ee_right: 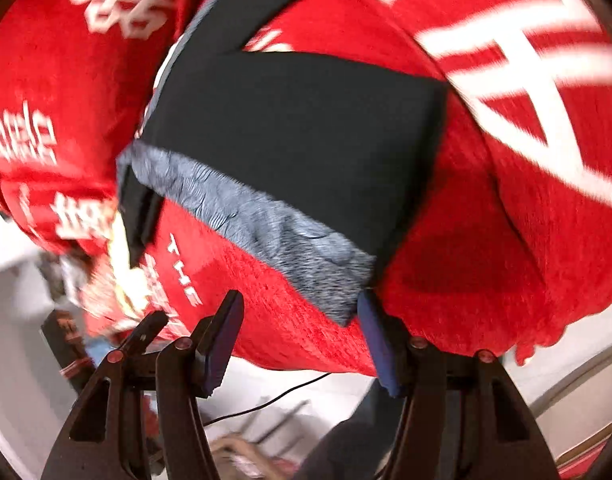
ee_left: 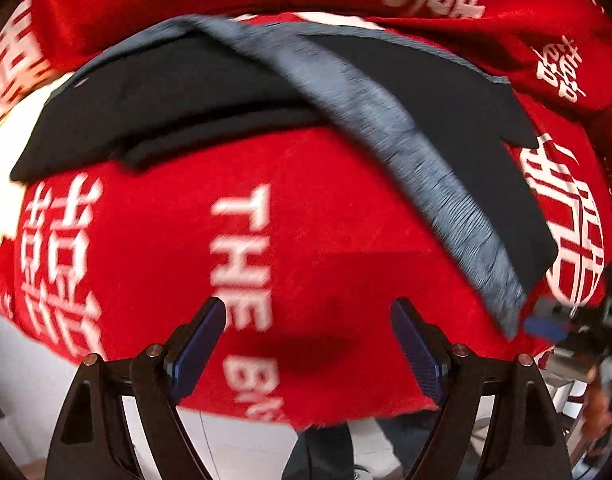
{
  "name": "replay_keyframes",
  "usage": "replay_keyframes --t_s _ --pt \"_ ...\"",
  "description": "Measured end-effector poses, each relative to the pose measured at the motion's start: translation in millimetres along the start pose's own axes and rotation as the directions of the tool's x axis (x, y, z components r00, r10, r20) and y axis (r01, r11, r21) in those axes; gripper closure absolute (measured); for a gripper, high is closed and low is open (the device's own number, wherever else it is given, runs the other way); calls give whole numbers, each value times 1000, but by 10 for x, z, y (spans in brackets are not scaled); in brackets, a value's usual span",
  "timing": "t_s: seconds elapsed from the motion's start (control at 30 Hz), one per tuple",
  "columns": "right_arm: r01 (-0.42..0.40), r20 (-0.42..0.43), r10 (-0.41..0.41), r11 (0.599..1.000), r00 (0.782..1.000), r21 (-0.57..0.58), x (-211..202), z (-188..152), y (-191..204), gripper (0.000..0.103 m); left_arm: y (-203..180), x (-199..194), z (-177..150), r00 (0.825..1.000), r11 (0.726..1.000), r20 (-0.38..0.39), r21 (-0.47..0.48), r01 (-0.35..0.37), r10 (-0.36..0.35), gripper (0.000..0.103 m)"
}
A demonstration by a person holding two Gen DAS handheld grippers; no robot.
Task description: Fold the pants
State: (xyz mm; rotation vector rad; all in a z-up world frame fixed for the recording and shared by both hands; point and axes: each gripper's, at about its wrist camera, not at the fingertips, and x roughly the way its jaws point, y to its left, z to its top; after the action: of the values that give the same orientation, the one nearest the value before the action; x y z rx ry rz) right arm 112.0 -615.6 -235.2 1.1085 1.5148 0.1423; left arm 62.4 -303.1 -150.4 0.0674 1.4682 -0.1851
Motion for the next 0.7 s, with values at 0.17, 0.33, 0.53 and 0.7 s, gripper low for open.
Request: replay_keyframes --t_s 0.17,0.33,0.53,0.7 --pt "-112 -25 112 993 993 36 119 20 -212 40 -214 117 277 1000 999 -8 31 -9 9 18" --pt "-232 -19 235 967 972 104 294 70 -255 71 -265 227 367 999 999 -37 25 -21 21 18" --pt "-358 19 357 933 934 29 -187 349 204 88 -325 145 454 998 998 -27 30 -51 52 18" --pt "-439 79 446 893 891 -96 -742 1121 740 88 -321 -16 698 997 997 32 -10 -75 75 18"
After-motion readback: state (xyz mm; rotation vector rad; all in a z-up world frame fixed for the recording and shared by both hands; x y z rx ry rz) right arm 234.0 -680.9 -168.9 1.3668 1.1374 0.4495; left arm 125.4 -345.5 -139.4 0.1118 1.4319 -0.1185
